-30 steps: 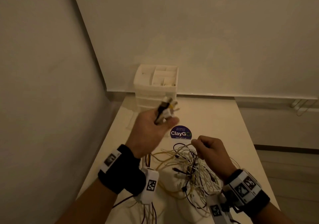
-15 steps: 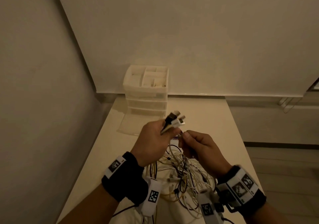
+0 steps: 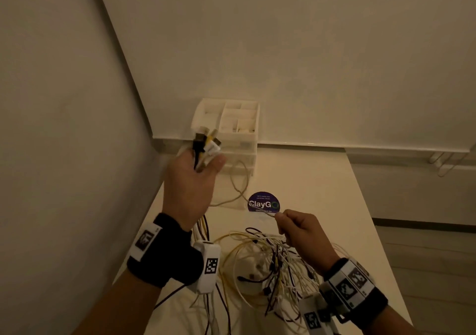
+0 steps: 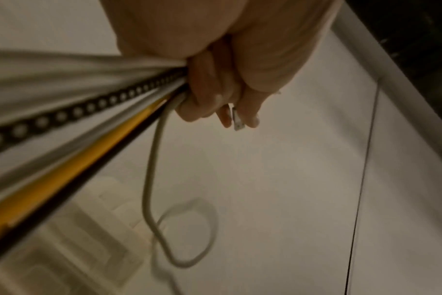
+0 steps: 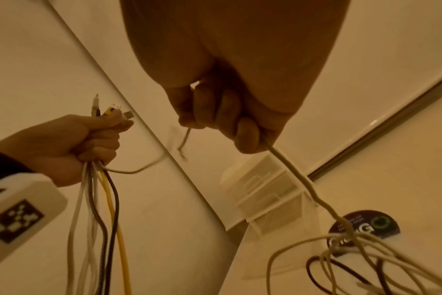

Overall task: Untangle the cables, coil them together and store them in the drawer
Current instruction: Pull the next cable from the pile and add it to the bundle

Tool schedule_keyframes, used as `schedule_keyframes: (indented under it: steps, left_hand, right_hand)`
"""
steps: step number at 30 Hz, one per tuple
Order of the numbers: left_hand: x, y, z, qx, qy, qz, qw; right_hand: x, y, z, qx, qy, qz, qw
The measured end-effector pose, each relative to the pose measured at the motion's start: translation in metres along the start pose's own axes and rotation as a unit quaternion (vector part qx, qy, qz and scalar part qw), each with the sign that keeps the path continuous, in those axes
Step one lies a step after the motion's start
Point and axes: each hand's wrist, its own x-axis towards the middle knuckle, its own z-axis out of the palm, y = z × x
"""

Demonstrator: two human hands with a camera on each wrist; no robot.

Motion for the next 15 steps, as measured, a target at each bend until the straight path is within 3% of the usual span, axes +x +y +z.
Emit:
schedule_keyframes:
  steps: [3, 5, 7, 12, 15]
  left_hand:
    - [-0.019, 0.004, 0.014, -0.015, -0.135, 0.005, 0.991]
    - [-0.03, 0.0, 0.025, 0.026, -0.232, 0.03, 0.972]
    - [-0.039, -0.006, 0.036, 0.044, -0.284, 0.04, 0.957]
    - [-0.044, -0.006, 0.046, -0.03, -0.28, 0.02, 0.959]
    - [-0.037, -0.004, 0.045, -0.001, -0.225, 0.013, 0.974]
  right_hand:
    - [0.003, -0.014, -0.002, -0.017, -0.027, 0.004, 0.999]
    - [0.003, -0.026, -0.005, 0.029, -0.061, 0.009, 0.998]
    - [0.003, -0.037, -0.01, 0.1, -0.081, 0.012, 0.992]
    - [0.004, -0.054, -0.021, 0.153, -0.1, -0.019, 0.983]
    - [0.004, -0.052, -0.02, 0.157, -0.105, -0.052, 0.981]
